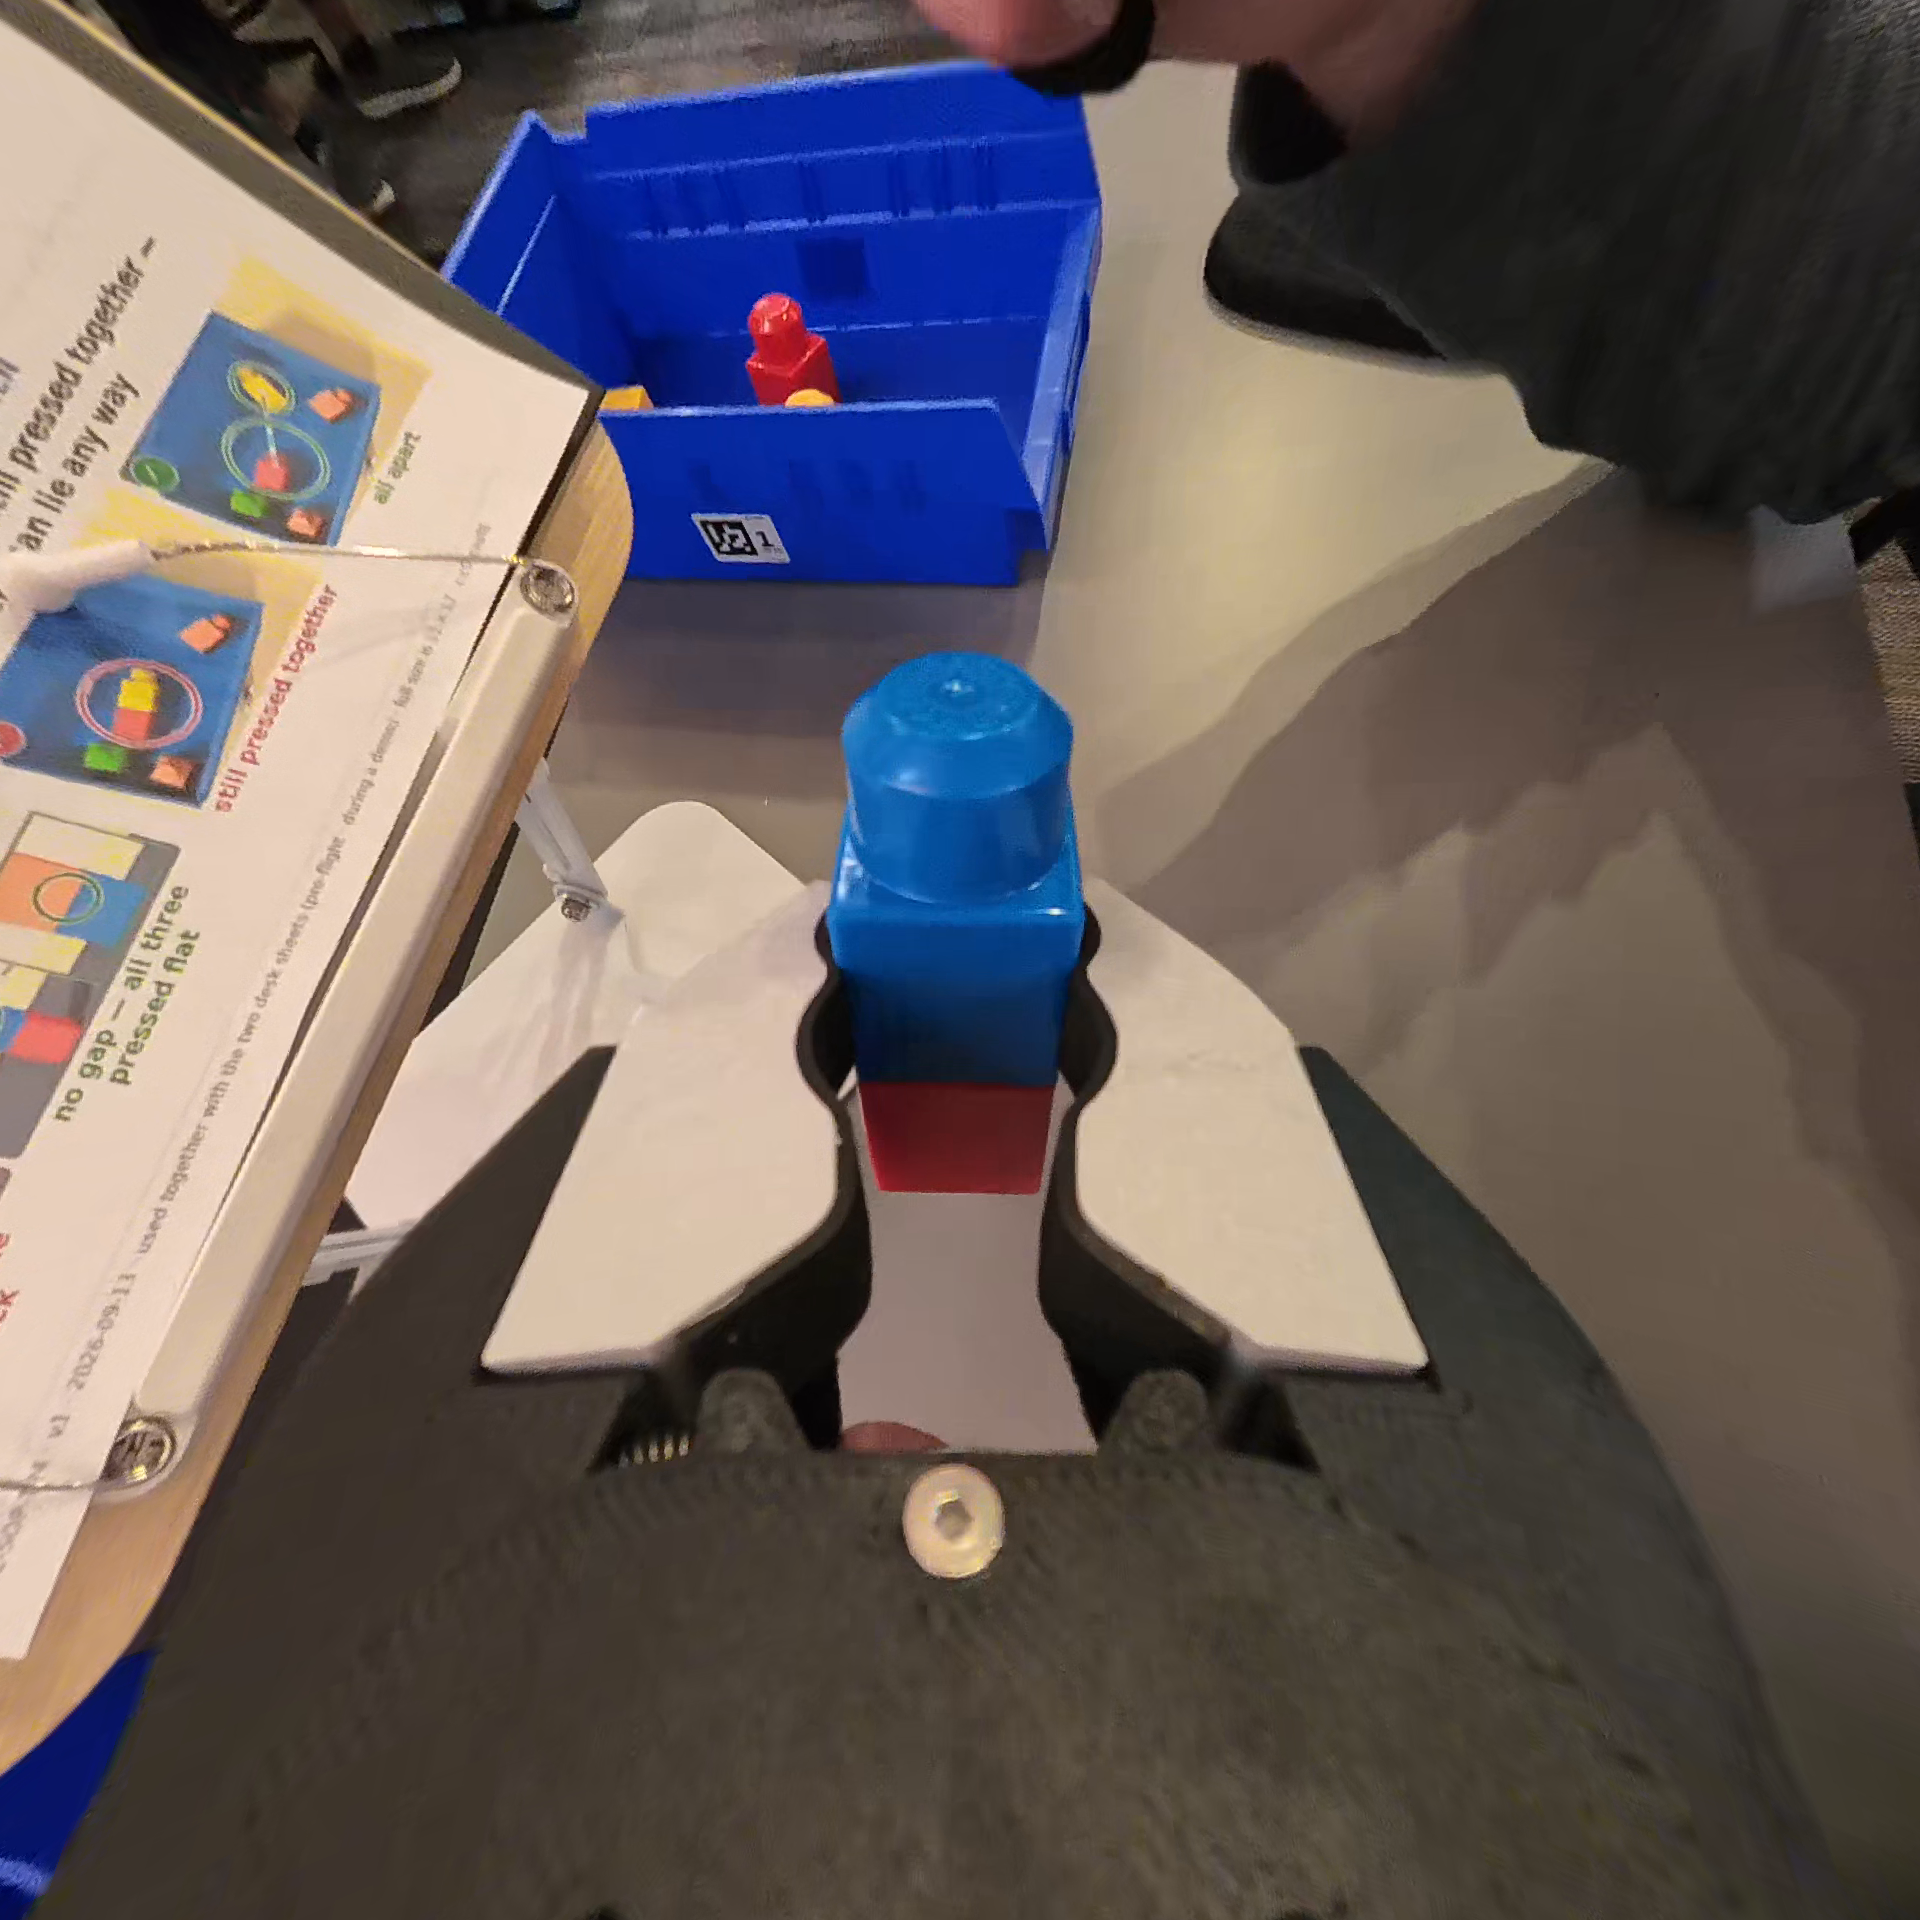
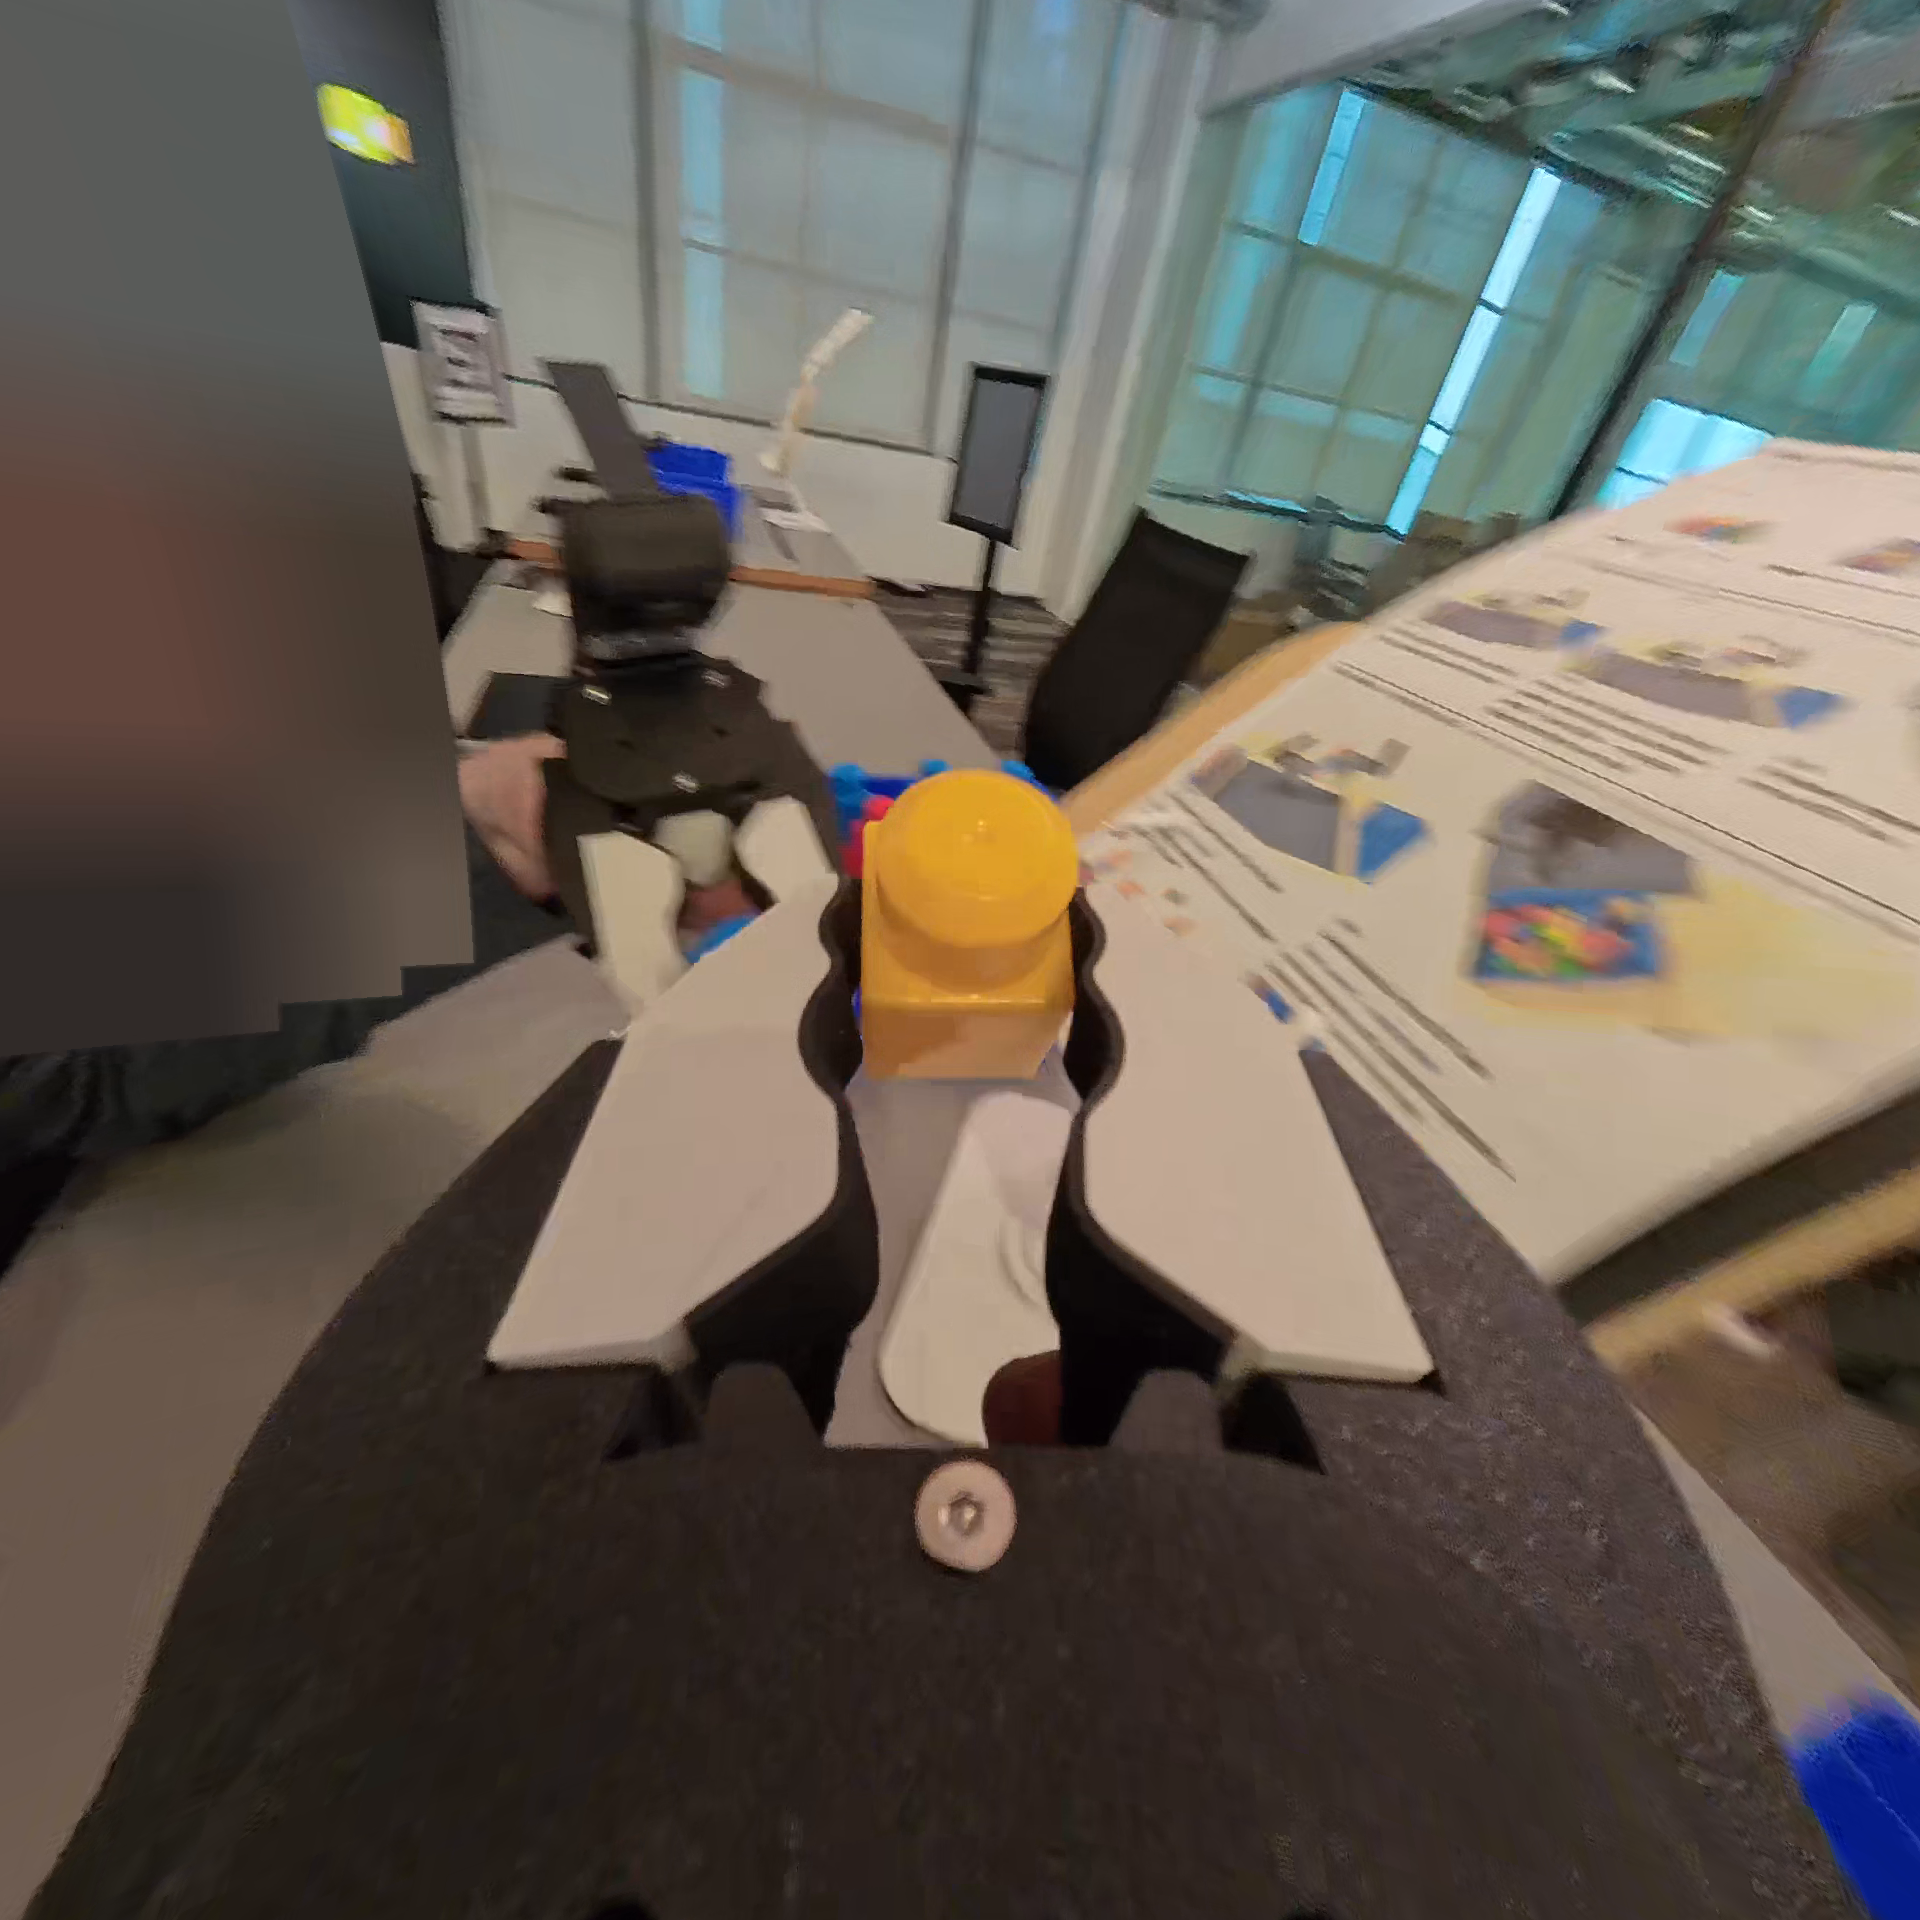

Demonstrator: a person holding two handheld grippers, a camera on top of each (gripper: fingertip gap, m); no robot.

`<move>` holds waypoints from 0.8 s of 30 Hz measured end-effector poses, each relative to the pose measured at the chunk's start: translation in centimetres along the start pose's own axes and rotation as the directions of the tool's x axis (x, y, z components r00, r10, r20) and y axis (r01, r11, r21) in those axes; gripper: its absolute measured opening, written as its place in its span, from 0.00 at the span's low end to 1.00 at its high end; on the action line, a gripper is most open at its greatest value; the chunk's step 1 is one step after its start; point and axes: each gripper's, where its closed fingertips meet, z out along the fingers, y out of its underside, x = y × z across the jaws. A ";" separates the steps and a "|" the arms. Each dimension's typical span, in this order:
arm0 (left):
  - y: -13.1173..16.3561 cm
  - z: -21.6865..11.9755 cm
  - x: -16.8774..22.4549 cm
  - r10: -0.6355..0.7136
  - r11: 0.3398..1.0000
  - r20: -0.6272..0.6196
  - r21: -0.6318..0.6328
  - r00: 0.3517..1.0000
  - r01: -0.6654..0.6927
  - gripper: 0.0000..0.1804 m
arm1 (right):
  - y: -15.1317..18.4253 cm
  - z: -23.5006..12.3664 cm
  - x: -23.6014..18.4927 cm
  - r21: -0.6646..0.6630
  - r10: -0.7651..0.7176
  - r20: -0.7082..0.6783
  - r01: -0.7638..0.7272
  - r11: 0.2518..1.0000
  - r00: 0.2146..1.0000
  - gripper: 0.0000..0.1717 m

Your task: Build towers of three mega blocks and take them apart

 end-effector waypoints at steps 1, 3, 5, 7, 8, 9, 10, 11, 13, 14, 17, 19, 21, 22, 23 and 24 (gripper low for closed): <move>-0.2 -0.1 0.0 0.001 1.000 0.005 0.007 1.000 -0.001 0.20 | 0.9 -1.2 1.7 -0.059 0.002 -0.068 -0.006 0.998 0.998 0.21; -0.4 -0.3 -0.1 0.000 1.000 0.012 0.013 1.000 0.000 0.20 | 4.1 -3.9 5.4 -0.224 0.004 -0.199 -0.050 0.973 0.980 0.21; -0.5 -0.3 -0.2 0.003 1.000 0.016 0.015 1.000 -0.003 0.20 | 7.3 -6.8 8.5 -0.314 0.042 -0.308 -0.143 0.939 0.950 0.21; -0.8 -0.2 -0.2 -0.002 1.000 0.016 0.023 1.000 0.001 0.20 | 10.4 -9.3 11.0 -0.363 0.084 -0.390 -0.237 0.901 0.917 0.21; -0.9 0.0 -0.2 -0.006 1.000 0.014 0.024 1.000 0.006 0.20 | 12.2 -10.1 11.6 -0.384 0.135 -0.398 -0.299 0.873 0.907 0.21; -1.0 0.3 -0.1 -0.003 1.000 0.007 0.021 1.000 0.003 0.20 | 14.0 -10.7 12.2 -0.405 0.181 -0.408 -0.355 0.843 0.895 0.21; -1.2 0.6 -0.1 0.004 1.000 0.004 0.019 1.000 -0.004 0.20 | 15.9 -11.4 12.9 -0.429 0.197 -0.435 -0.395 0.813 0.878 0.21; -1.3 1.0 0.0 0.002 1.000 -0.001 0.016 1.000 -0.002 0.20 | 17.8 -12.2 13.6 -0.455 0.204 -0.467 -0.431 0.779 0.860 0.21; -1.5 1.7 0.1 -0.005 1.000 -0.015 0.012 1.000 0.006 0.20 | 21.0 -13.2 14.5 -0.489 0.234 -0.507 -0.501 0.714 0.829 0.21; -1.6 2.0 0.1 -0.001 1.000 -0.019 0.013 1.000 0.002 0.20 | 21.9 -13.6 15.3 -0.480 0.230 -0.538 -0.519 0.707 0.811 0.22; -1.9 3.1 0.3 -0.005 1.000 -0.041 0.012 0.999 0.006 0.20 | 22.9 -14.6 16.4 -0.478 0.211 -0.589 -0.546 0.688 0.780 0.28; -2.0 3.9 0.6 -0.007 1.000 -0.060 0.012 0.998 0.008 0.20 | 21.8 -14.5 16.3 -0.497 0.163 -0.578 -0.503 0.707 0.800 0.29; -2.0 4.6 0.6 -0.017 1.000 -0.068 0.011 0.998 0.018 0.20 | 18.7 -12.9 15.0 -0.487 0.133 -0.501 -0.405 0.774 0.855 0.27; -2.0 4.9 0.7 -0.022 1.000 -0.077 0.014 0.997 0.023 0.21 | 16.5 -11.4 13.4 -0.466 0.130 -0.419 -0.336 0.819 0.899 0.26; -2.1 5.2 0.8 -0.024 0.999 -0.083 0.021 0.996 0.026 0.20 | 14.2 -9.7 11.2 -0.439 0.128 -0.308 -0.261 0.860 0.943 0.25; -2.2 5.4 0.8 -0.031 0.999 -0.081 0.026 0.996 0.033 0.21 | 12.1 -7.9 8.7 -0.413 0.118 -0.189 -0.188 0.891 0.975 0.25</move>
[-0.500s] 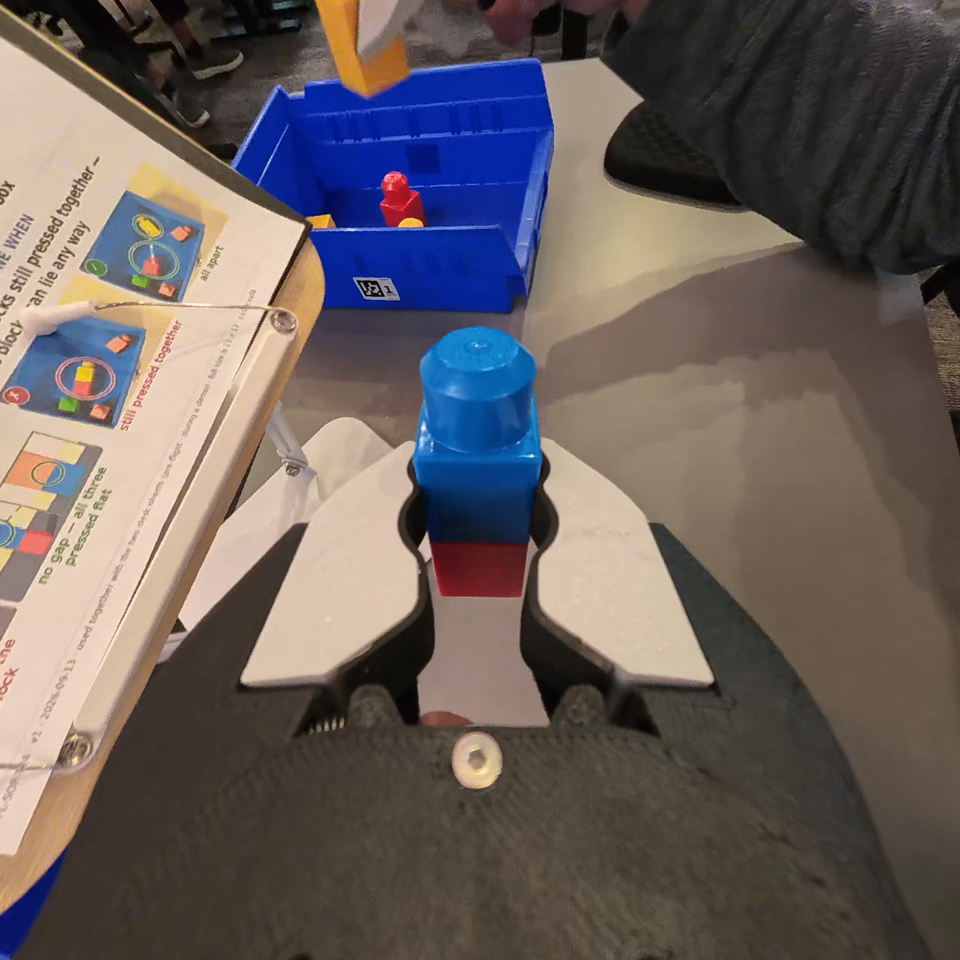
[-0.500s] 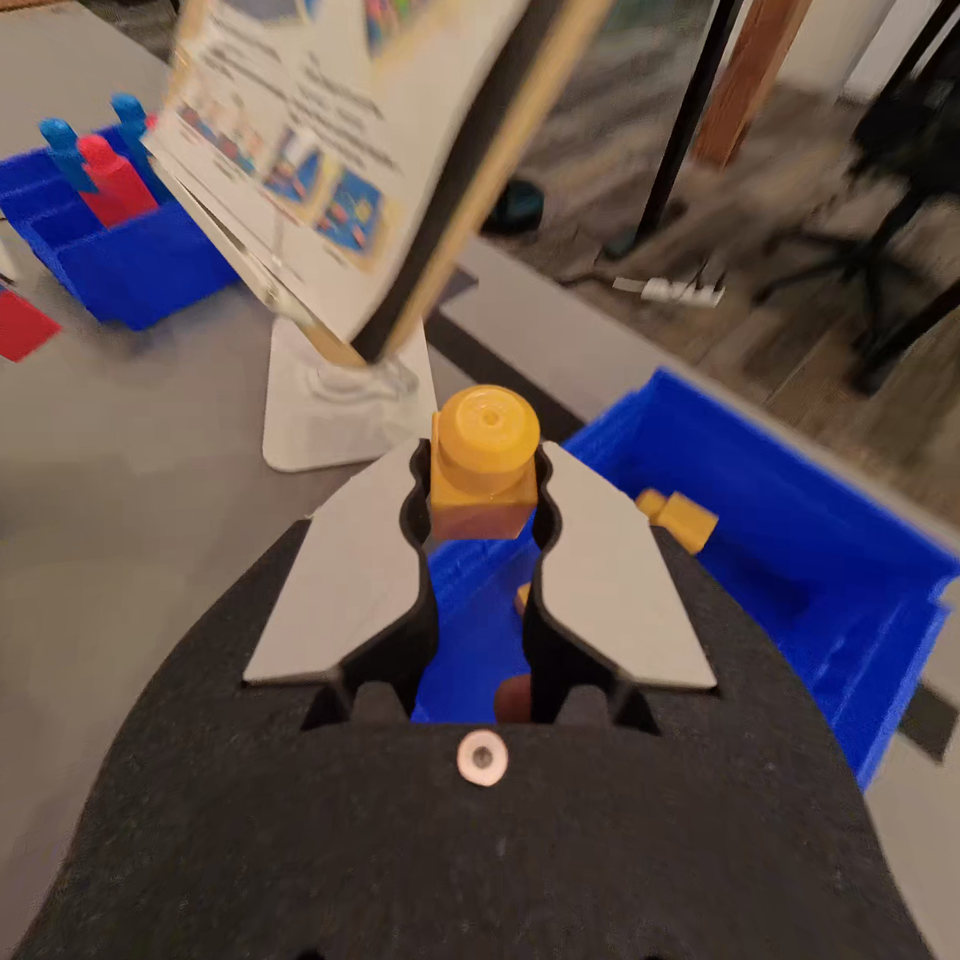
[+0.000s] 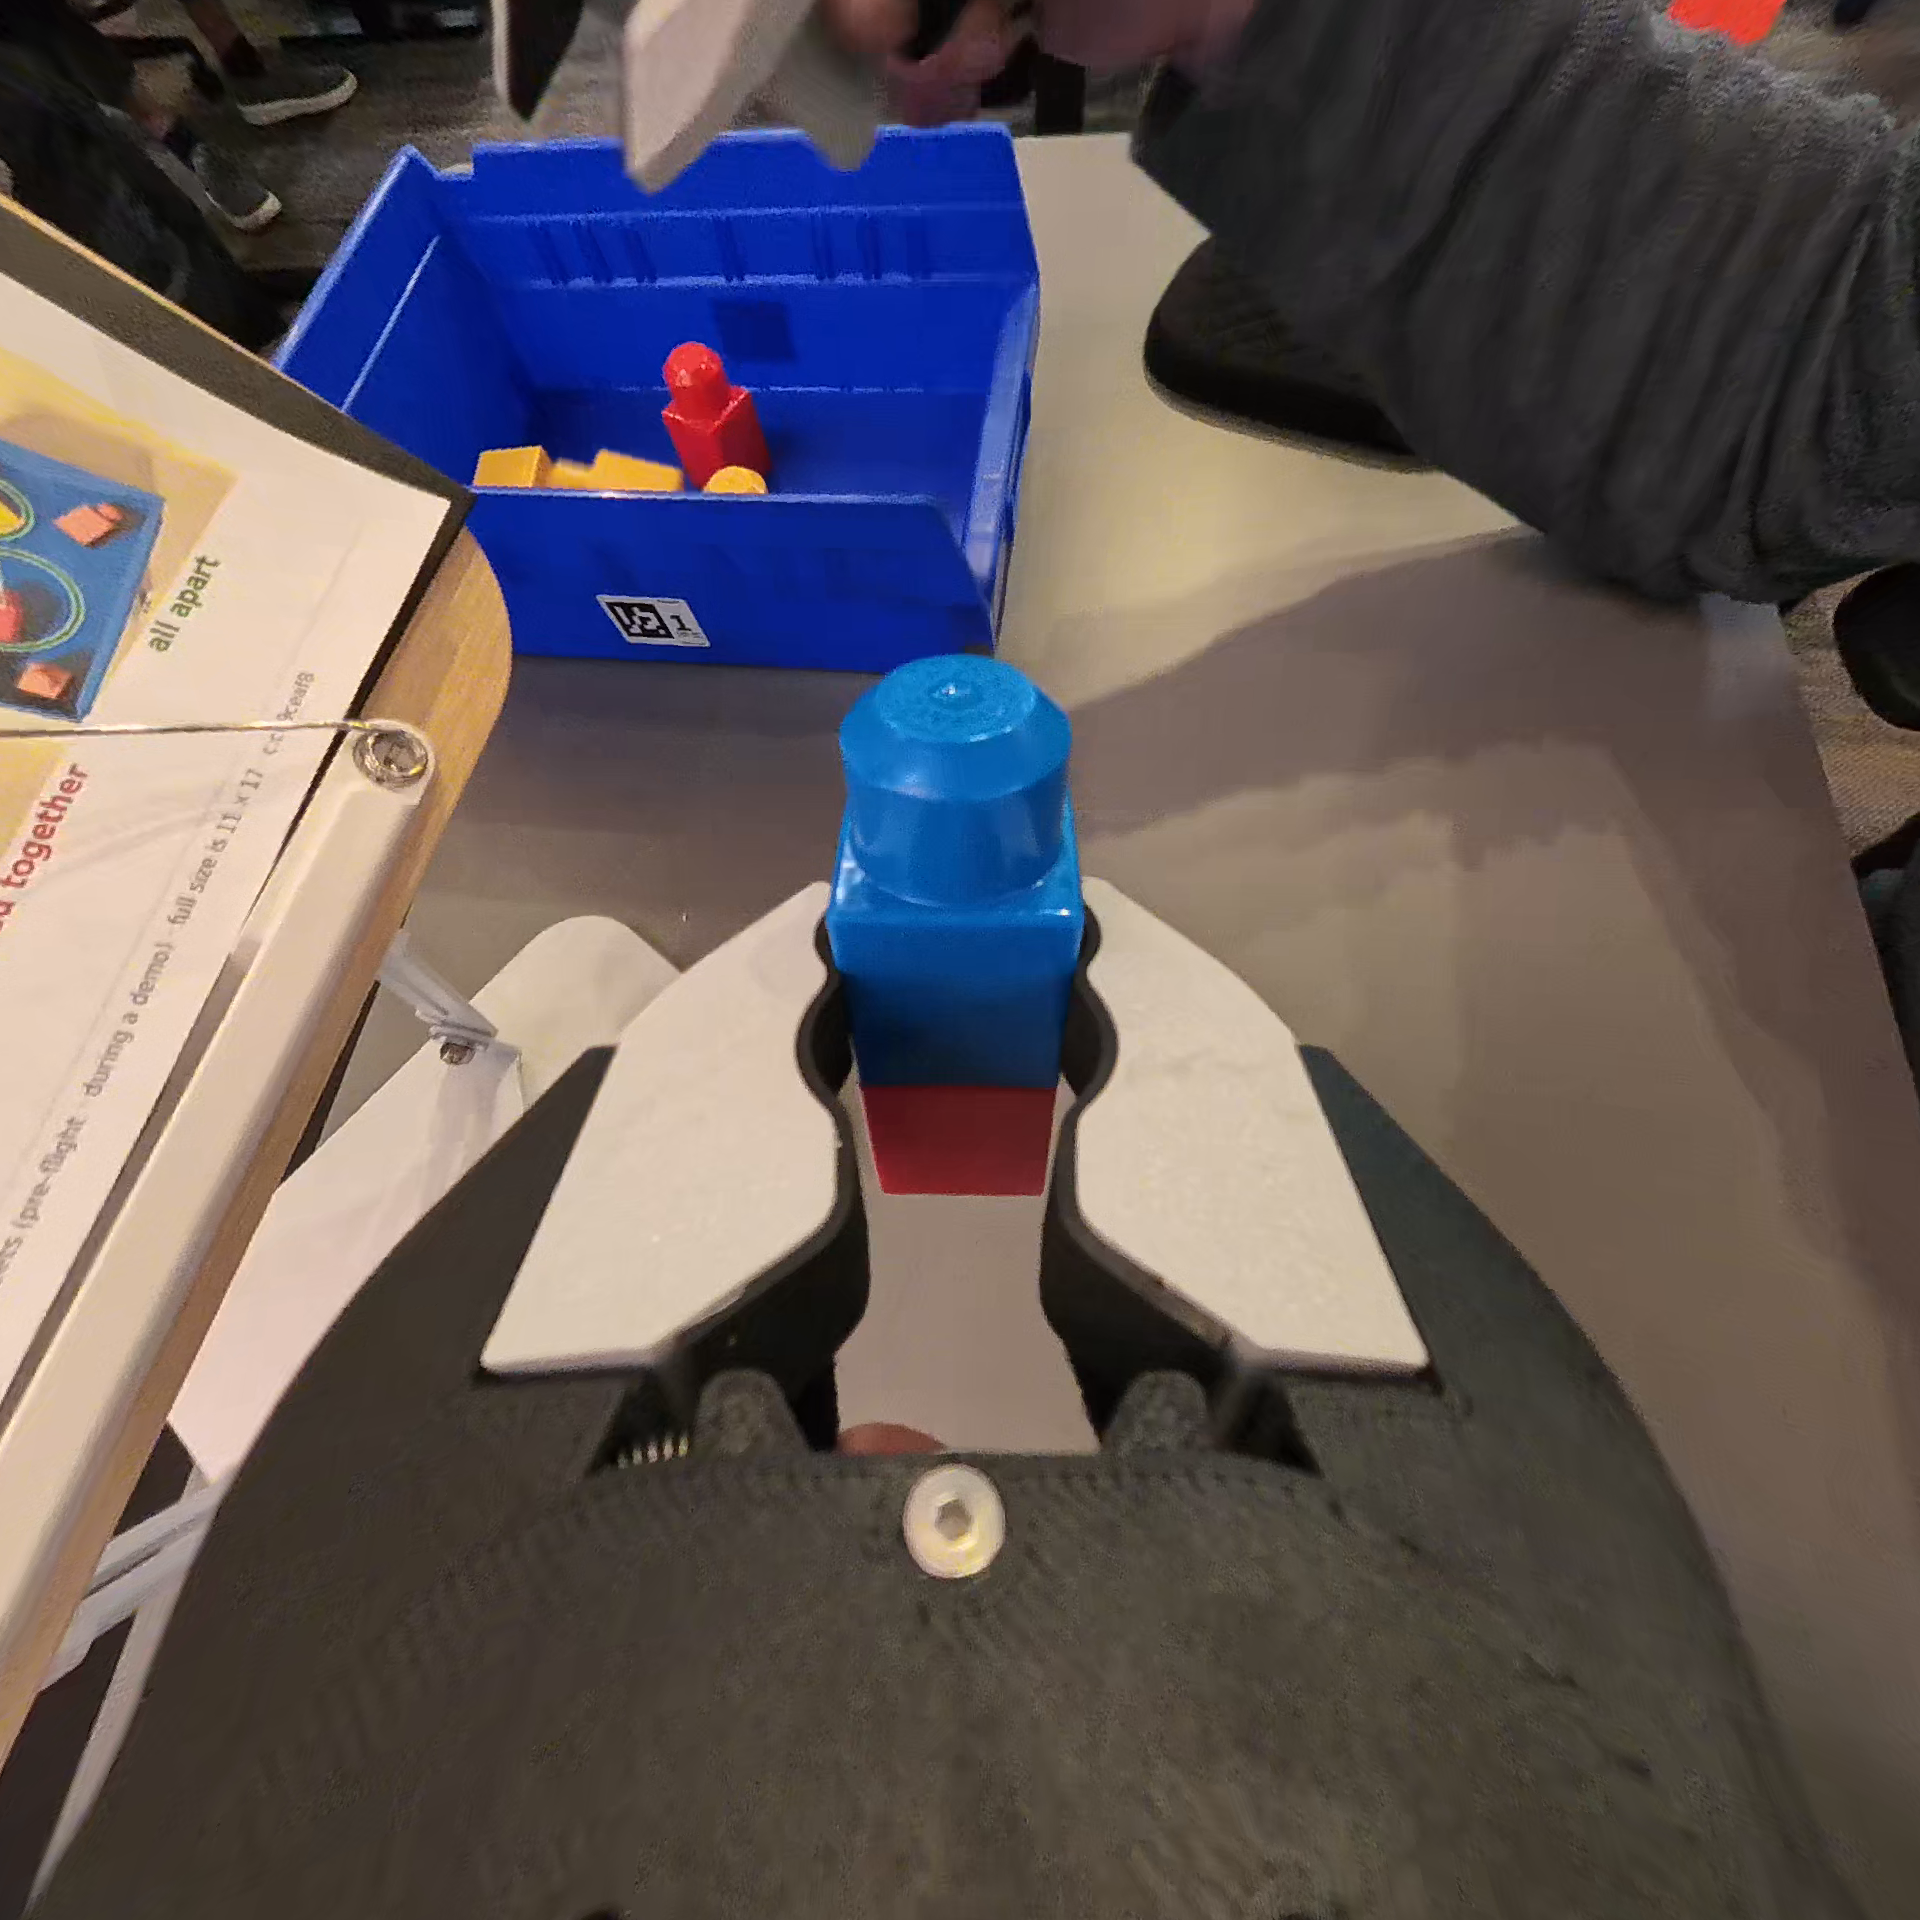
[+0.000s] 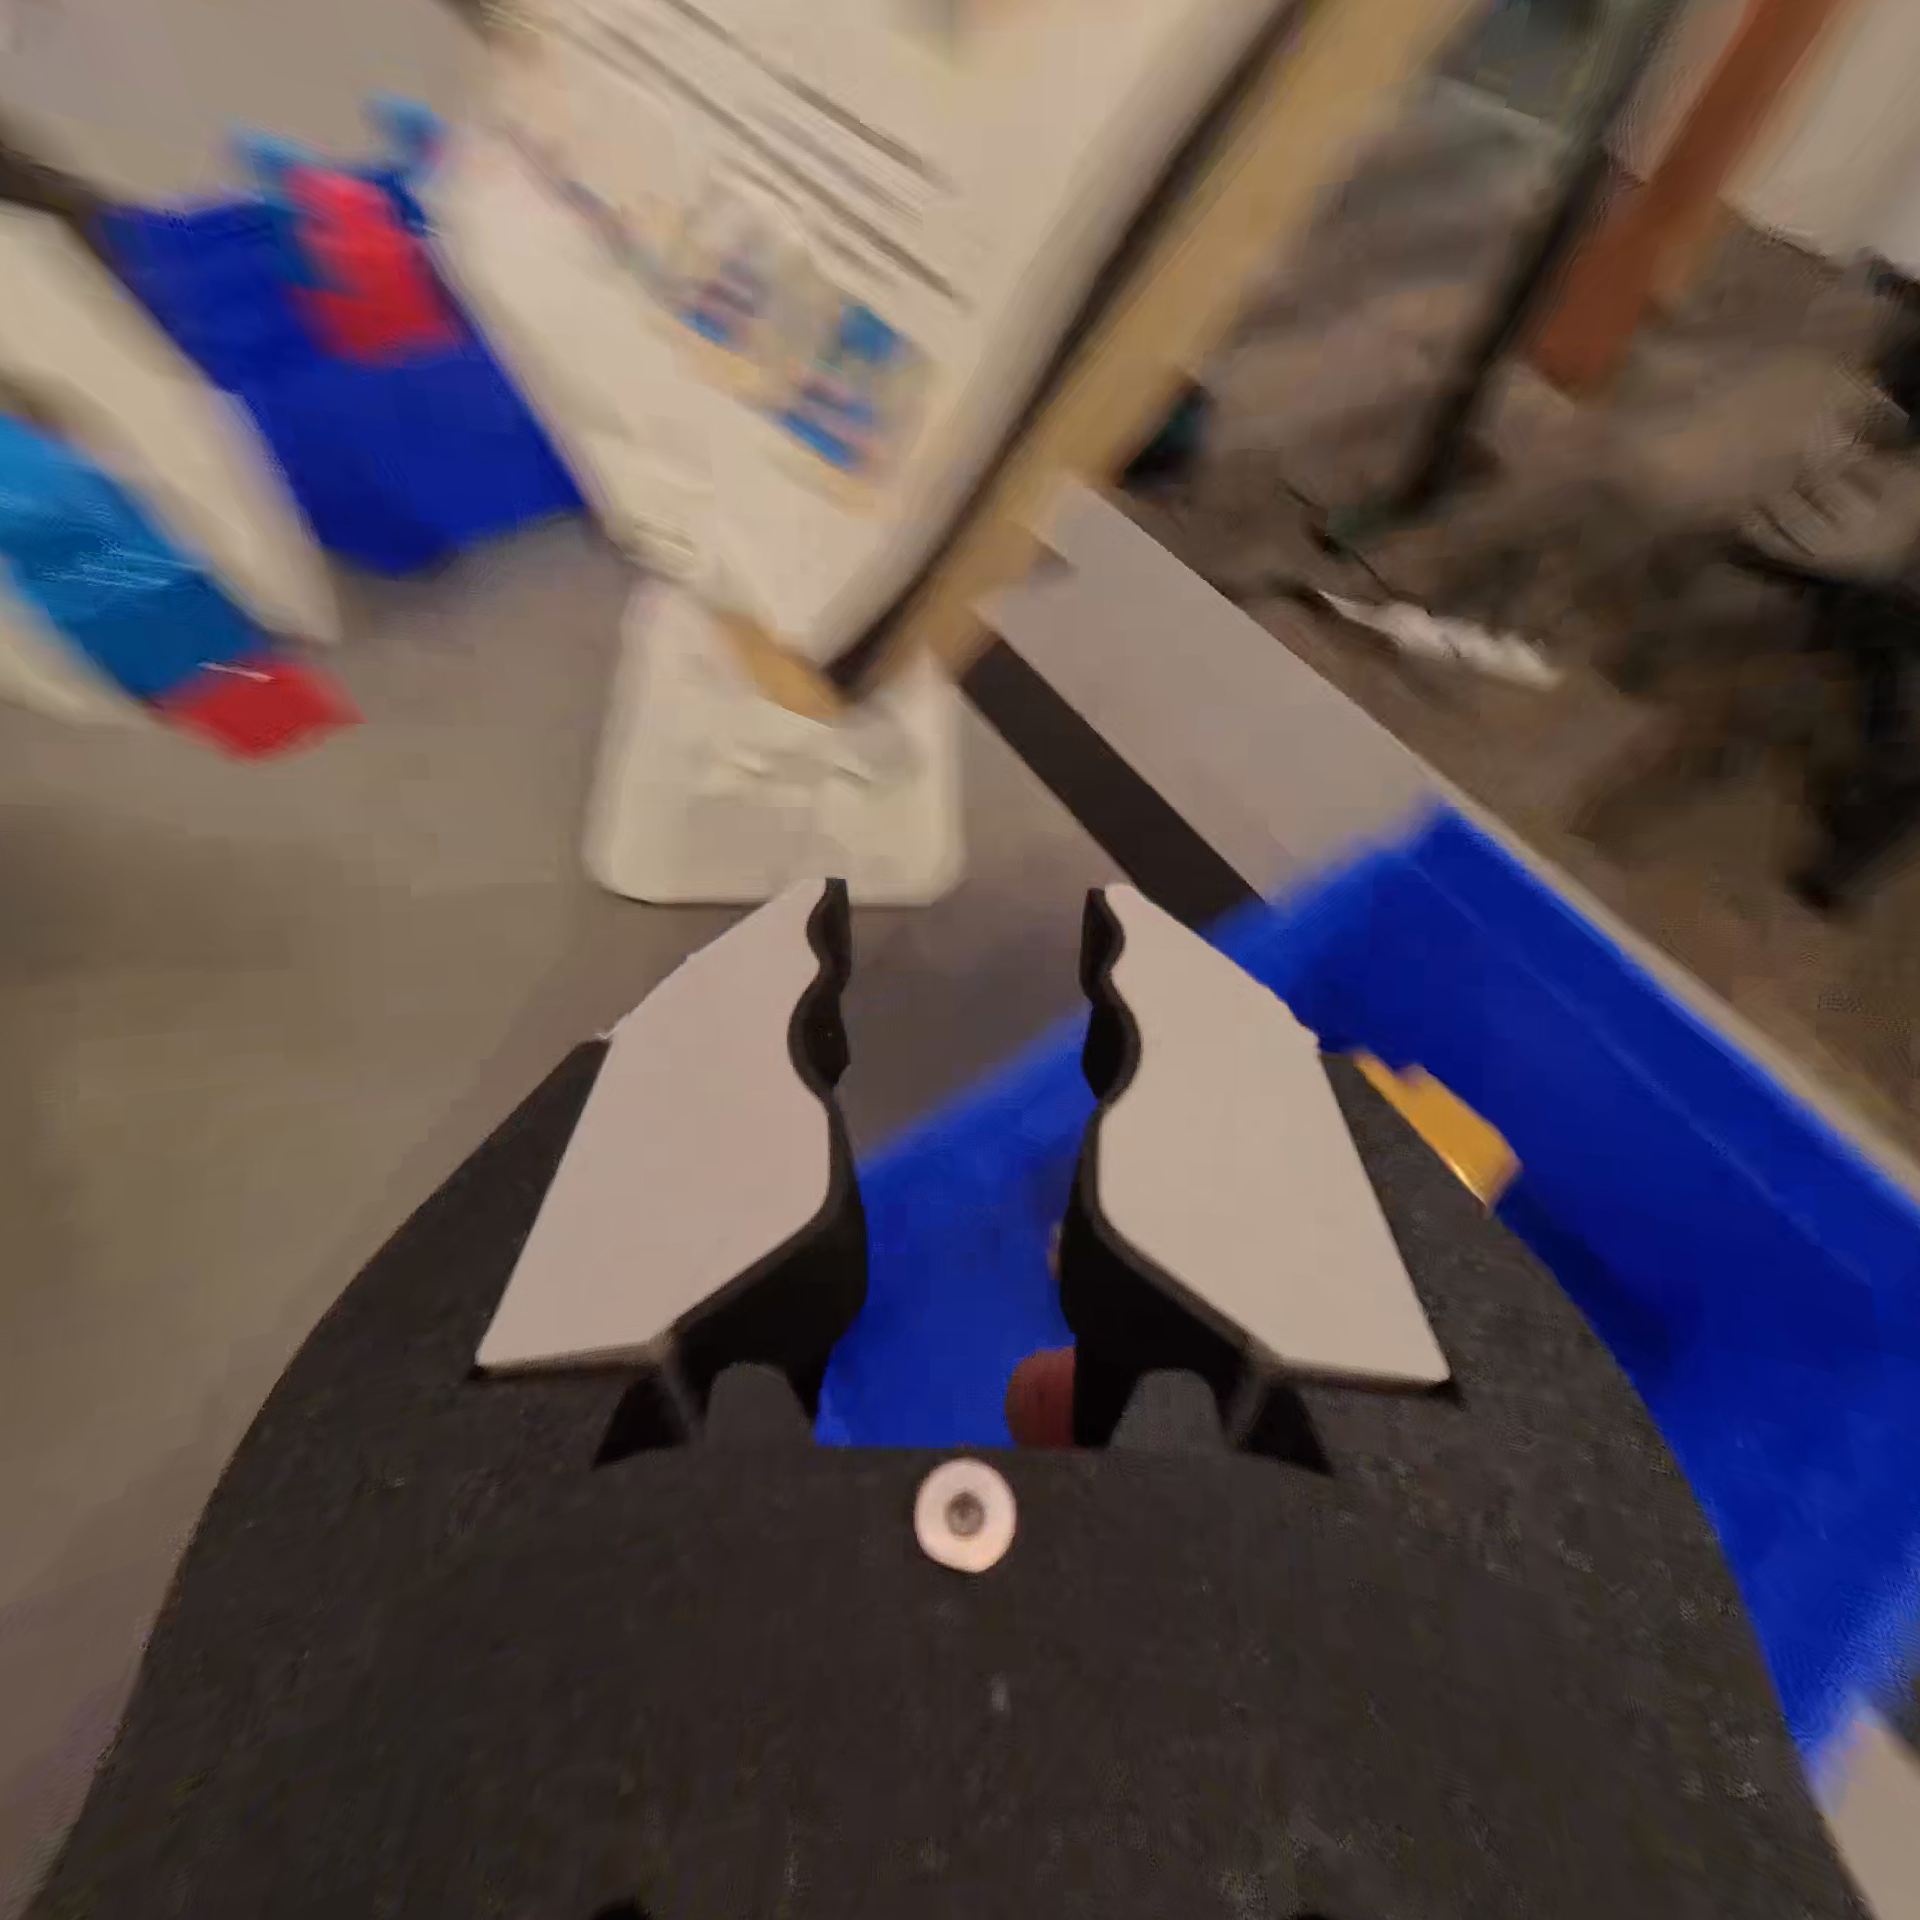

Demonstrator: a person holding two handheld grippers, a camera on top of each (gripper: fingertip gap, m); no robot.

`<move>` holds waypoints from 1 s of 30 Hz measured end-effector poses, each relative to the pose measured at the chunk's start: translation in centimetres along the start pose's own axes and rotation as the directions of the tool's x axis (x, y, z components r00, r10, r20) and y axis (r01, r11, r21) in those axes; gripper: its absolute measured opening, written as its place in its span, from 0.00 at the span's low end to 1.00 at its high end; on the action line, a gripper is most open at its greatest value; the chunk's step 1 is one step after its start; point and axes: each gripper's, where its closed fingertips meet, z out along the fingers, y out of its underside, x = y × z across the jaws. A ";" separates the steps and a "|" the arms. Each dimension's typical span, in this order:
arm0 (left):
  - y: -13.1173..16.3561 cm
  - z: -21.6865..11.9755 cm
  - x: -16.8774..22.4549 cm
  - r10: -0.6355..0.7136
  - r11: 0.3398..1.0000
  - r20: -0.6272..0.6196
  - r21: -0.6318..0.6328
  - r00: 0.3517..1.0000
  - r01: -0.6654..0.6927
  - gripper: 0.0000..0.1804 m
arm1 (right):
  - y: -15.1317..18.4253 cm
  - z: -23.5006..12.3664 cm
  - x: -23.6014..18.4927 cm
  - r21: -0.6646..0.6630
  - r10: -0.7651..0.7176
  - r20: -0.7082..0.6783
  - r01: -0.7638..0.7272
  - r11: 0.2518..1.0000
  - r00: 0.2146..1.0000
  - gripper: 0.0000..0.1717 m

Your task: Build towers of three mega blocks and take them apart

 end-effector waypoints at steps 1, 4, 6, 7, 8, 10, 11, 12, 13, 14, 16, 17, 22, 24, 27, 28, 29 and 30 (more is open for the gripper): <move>-0.1 0.2 0.0 -0.008 1.000 0.000 0.005 1.000 0.008 0.21 | -1.8 0.4 -3.0 0.041 -0.072 0.084 0.069 0.997 0.994 0.25; -0.6 0.5 0.3 -0.007 1.000 -0.010 0.022 1.000 0.007 0.20 | -5.3 2.1 -10.8 0.143 -0.250 0.240 0.220 0.965 0.938 0.26; -0.8 0.5 0.7 -0.004 1.000 -0.023 0.027 1.000 0.005 0.21 | -5.5 3.7 -14.0 0.132 -0.292 0.311 0.263 0.956 0.905 0.26; -0.9 0.5 0.9 0.003 1.000 -0.024 0.026 1.000 -0.003 0.21 | -5.5 4.4 -15.0 0.125 -0.299 0.331 0.272 0.954 0.895 0.26; -0.9 0.5 0.9 0.009 1.000 -0.016 0.025 1.000 -0.009 0.21 | -5.4 4.9 -15.7 0.124 -0.295 0.352 0.268 0.955 0.888 0.26; -1.3 0.4 1.3 0.017 0.999 -0.028 0.039 0.999 -0.016 0.21 | -5.1 5.8 -16.5 0.122 -0.277 0.394 0.249 0.961 0.876 0.25; -1.5 0.3 1.4 0.020 0.999 -0.029 0.051 0.999 -0.018 0.21 | -5.0 6.0 -16.9 0.123 -0.270 0.415 0.241 0.963 0.869 0.24; -1.5 0.3 1.3 0.020 0.999 -0.022 0.045 1.000 -0.019 0.21 | -5.0 6.1 -17.2 0.130 -0.265 0.433 0.231 0.964 0.862 0.21; -1.4 0.2 1.2 0.022 0.999 -0.020 0.041 1.000 -0.021 0.21 | -5.1 6.1 -17.4 0.136 -0.265 0.439 0.228 0.964 0.859 0.18; -1.4 0.2 1.3 0.024 0.999 -0.025 0.043 0.999 -0.023 0.21 | -5.1 6.1 -17.4 0.138 -0.271 0.438 0.234 0.962 0.857 0.18; -1.6 0.1 1.4 0.026 0.998 -0.031 0.059 0.999 -0.024 0.21 | -5.3 6.0 -17.5 0.149 -0.273 0.439 0.231 0.962 0.856 0.18; -1.8 -0.1 1.5 0.022 0.997 -0.043 0.076 0.999 -0.018 0.21 | -5.7 5.8 -17.5 0.161 -0.263 0.443 0.213 0.964 0.857 0.18; -1.0 0.0 1.2 0.016 0.999 -0.058 0.051 0.998 -0.013 0.25 | -7.3 4.7 -17.2 0.240 -0.245 0.435 0.151 0.959 0.866 0.18; -1.2 0.2 1.5 0.014 0.998 -0.075 0.069 0.997 -0.009 0.22 | -7.4 4.6 -17.1 0.249 -0.243 0.432 0.144 0.958 0.869 0.18; -0.7 0.7 1.1 0.013 0.999 -0.049 0.035 0.999 -0.011 0.22 | -6.9 5.0 -16.9 0.227 -0.238 0.427 0.151 0.962 0.872 0.18; -0.7 0.7 1.2 0.011 0.999 -0.055 0.035 0.998 -0.009 0.22 | -6.4 5.3 -17.1 0.200 -0.231 0.439 0.156 0.967 0.868 0.23; -1.0 0.7 1.4 0.008 0.999 -0.068 0.048 0.998 -0.005 0.22 | -5.9 5.6 -17.2 0.169 -0.229 0.446 0.170 0.971 0.865 0.28; -1.2 0.6 1.5 0.008 0.998 -0.073 0.057 0.997 -0.003 0.22 | -5.6 5.9 -17.3 0.154 -0.239 0.440 0.190 0.970 0.865 0.28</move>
